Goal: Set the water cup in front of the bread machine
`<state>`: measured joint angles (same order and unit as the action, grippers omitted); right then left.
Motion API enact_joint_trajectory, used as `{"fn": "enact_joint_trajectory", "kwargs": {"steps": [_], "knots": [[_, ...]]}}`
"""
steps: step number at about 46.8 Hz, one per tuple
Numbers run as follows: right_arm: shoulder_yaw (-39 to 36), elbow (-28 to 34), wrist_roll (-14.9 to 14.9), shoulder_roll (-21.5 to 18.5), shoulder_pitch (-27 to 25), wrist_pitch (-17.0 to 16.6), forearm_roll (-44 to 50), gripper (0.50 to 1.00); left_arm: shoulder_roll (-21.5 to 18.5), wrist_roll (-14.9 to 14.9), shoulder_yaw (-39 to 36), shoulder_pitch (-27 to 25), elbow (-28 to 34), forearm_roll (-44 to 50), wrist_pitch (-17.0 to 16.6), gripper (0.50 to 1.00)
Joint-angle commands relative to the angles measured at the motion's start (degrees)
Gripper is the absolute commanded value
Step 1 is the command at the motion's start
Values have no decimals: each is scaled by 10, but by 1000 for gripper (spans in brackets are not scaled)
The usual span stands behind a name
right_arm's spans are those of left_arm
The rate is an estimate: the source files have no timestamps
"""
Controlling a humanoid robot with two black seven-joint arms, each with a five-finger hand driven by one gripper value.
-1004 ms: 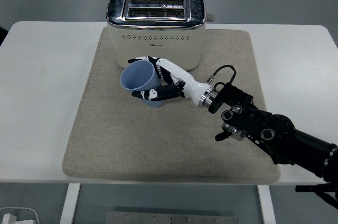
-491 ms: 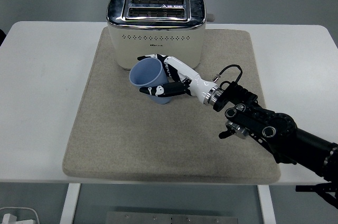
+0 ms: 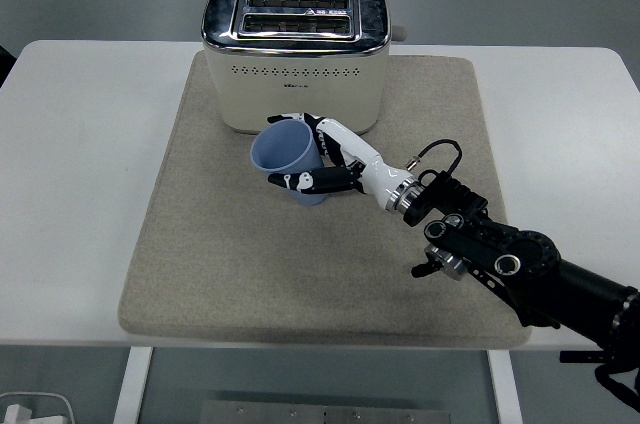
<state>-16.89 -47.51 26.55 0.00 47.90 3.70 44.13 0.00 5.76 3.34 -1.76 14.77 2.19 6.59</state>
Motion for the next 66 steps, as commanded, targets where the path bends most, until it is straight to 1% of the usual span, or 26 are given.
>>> {"fn": "enact_joint_trajectory", "kwargs": {"steps": [1, 15, 21, 27, 40, 66], "knots": [[-4, -11, 0, 0, 0, 1, 1, 917, 0, 0, 0, 0, 0, 0, 0, 1000], [-9, -13, -1, 0, 0, 1, 0, 928, 0, 0, 0, 0, 1, 0, 0, 1000], [-10, -14, -1, 0, 4, 0, -14, 928, 0, 0, 0, 0, 1, 0, 0, 1000], [-10, -15, -12, 0, 4, 0, -19, 928, 0, 0, 0, -1, 0, 0, 0, 1000], [-10, -29, -13, 0, 2, 1, -19, 928, 0, 0, 0, 0, 0, 0, 0, 1000], [-14, -30, -12, 0, -3, -13, -19, 928, 0, 0, 0, 0, 1, 0, 0, 1000]]}}
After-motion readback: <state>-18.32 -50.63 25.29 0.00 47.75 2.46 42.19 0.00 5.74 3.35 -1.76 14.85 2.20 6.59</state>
